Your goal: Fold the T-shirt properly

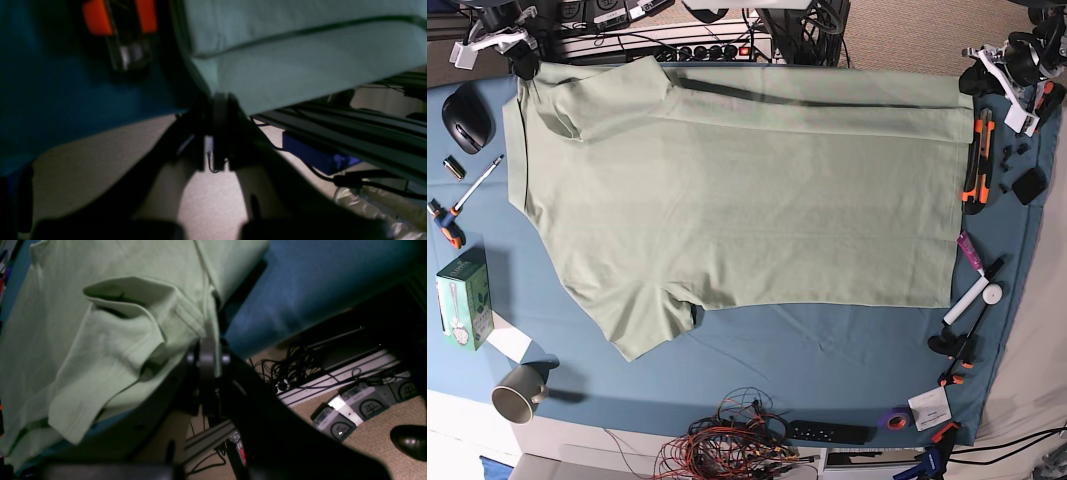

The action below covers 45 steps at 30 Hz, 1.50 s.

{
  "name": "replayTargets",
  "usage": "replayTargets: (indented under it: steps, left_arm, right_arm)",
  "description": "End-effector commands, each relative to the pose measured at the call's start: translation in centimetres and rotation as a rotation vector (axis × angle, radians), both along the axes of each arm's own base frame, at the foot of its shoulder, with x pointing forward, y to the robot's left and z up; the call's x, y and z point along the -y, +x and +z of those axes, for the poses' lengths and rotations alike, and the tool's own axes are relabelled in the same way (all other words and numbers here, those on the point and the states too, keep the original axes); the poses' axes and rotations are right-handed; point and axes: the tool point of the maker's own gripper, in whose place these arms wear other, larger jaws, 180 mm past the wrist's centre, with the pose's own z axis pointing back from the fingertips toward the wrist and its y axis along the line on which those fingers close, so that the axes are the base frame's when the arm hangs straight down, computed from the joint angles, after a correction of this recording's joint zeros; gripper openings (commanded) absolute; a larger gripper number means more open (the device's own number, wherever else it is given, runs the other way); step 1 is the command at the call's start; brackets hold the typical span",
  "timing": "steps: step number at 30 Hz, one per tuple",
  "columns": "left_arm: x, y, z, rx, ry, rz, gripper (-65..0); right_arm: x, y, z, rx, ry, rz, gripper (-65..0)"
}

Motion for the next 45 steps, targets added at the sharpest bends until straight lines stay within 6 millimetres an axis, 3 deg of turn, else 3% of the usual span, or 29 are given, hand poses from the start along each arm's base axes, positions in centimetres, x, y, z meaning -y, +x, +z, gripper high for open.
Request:
replayTargets:
  steps: [1, 8, 10, 12, 13, 15, 21, 27, 32, 35, 41, 45]
  left_arm:
    - [-0.8, 0.2, 0.3, 0.003, 0.031, -0.008, -65.0]
    - [-0.7, 0.5, 0.5, 0.018, 0.022, 0.000, -65.0]
    - [-0.6, 0.5, 0.5, 0.019, 0.016, 0.002, -54.1]
    - [-0.6, 0.5, 0.5, 0.020, 0.016, 0.003, -41.0]
    - [-0.6, 0.5, 0.5, 0.020, 0.016, 0.003, -37.6]
    - [-0.6, 0.5, 0.5, 0.020, 0.016, 0.003, -36.6]
    - [-0.9, 0.5, 0.5, 0.020, 0.031, 0.002, -36.6]
    - [-4.2, 1.9, 2.5, 0.087, 0.096, 0.067, -36.7]
    - [-6.2, 3.9, 6.1, 0.192, 0.130, 0.111, -36.7]
    - [-5.6, 4.9, 8.0, 0.258, 0.131, 0.079, -36.7]
    - [-2.5, 8.1, 12.2, 0.431, 0.114, -0.016, -36.7]
    - [-2.8, 11.4, 14.4, 0.546, 0.144, 0.028, -36.8]
  right_arm:
    - [0.9, 0.4, 1.4, 0.041, -0.035, -0.003, -65.0]
    - [0.9, 0.4, 1.4, 0.049, -0.036, -0.009, -65.0]
    - [0.9, 0.5, 1.5, 0.058, -0.037, -0.016, -65.0]
    - [1.1, 0.6, 1.7, 0.068, -0.044, -0.021, -52.7]
    - [1.2, 0.6, 1.8, 0.075, -0.047, -0.025, -46.0]
    - [1.4, 0.7, 1.9, 0.084, -0.060, -0.032, -40.0]
    - [2.0, 0.9, 2.3, 0.104, -0.089, -0.048, -40.1]
    - [4.3, -0.1, 3.8, 0.121, -0.144, -0.109, -40.1]
    - [6.2, -0.5, 7.2, 0.166, -0.245, -0.140, -40.1]
    - [6.2, 0.8, 10.8, 0.233, -0.341, -0.109, -40.1]
    - [2.3, 6.9, 18.3, 0.379, -0.611, 0.062, -40.1]
    - [-0.3, 10.8, 20.3, 0.426, -0.743, 0.126, -40.1]
